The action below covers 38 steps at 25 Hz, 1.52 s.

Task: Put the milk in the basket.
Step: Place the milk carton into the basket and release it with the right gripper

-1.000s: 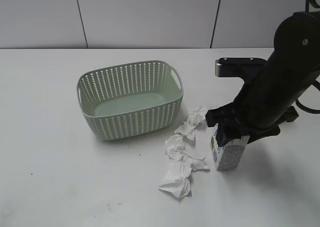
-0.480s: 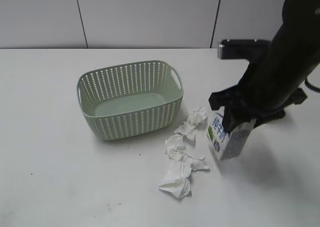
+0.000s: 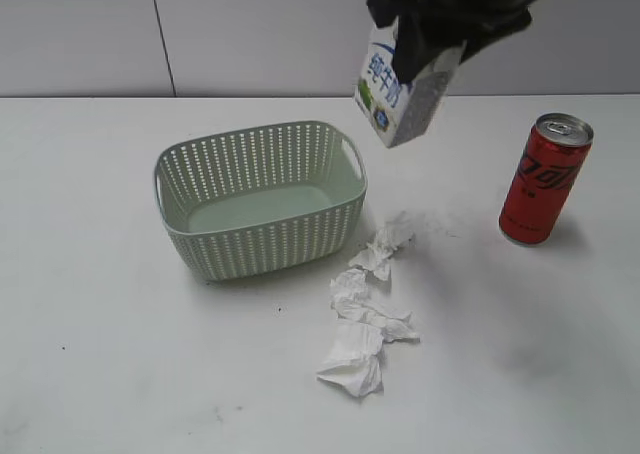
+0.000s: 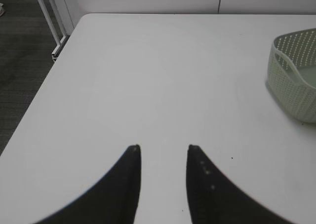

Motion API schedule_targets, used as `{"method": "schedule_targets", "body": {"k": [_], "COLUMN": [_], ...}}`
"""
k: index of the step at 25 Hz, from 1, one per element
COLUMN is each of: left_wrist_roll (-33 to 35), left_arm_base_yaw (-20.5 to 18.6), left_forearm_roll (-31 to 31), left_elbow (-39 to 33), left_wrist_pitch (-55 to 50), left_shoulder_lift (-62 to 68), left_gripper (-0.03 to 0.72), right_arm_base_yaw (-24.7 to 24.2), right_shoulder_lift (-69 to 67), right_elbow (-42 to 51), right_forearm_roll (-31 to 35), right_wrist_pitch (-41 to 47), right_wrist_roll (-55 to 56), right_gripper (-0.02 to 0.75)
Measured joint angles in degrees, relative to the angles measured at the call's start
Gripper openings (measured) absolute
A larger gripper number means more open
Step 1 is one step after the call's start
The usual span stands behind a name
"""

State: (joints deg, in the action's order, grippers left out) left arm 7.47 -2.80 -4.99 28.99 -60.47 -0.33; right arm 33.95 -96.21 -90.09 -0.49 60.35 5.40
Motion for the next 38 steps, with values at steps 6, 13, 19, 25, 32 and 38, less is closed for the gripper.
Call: {"method": "schedule_targets", "body": {"k": [6, 13, 19, 25, 32, 38], "left_wrist_roll": [0.0, 0.0, 0.0, 0.0, 0.0, 0.0], "left_arm_base_yaw": [0.0, 0.0, 0.0, 0.0, 0.0, 0.0], "left_forearm_roll": [0.0, 0.0, 0.0, 0.0, 0.0, 0.0], "left_elbow": [0.0, 0.0, 0.0, 0.0, 0.0, 0.0], "left_wrist_pitch": [0.0, 0.0, 0.0, 0.0, 0.0, 0.0], "left_shoulder_lift": [0.0, 0.0, 0.0, 0.0, 0.0, 0.0], "left_gripper": [0.233, 0.233, 0.233, 0.233, 0.233, 0.233], "right_arm_base_yaw": [3.5, 8.4, 9.2, 9.2, 9.2, 9.2], "right_shoulder_lift": [-10.1, -20.9, -27.6, -32.8, -34.9, -34.9], "right_elbow": [-12.9, -21.2, -22.5, -22.5, -22.6, -23.6], "right_forearm_roll": [-0.7, -0.7, -0.9, -2.7, -3.2, -2.6], "right_wrist_pitch": [5.0, 6.1, 2.8, -0.6, -1.9, -1.7], "right_wrist_roll": [-1.5, -2.1, -2.1, -2.1, -2.1, -3.4], "right_gripper": [0.343, 0.343, 0.343, 0.342, 0.342, 0.539]}}
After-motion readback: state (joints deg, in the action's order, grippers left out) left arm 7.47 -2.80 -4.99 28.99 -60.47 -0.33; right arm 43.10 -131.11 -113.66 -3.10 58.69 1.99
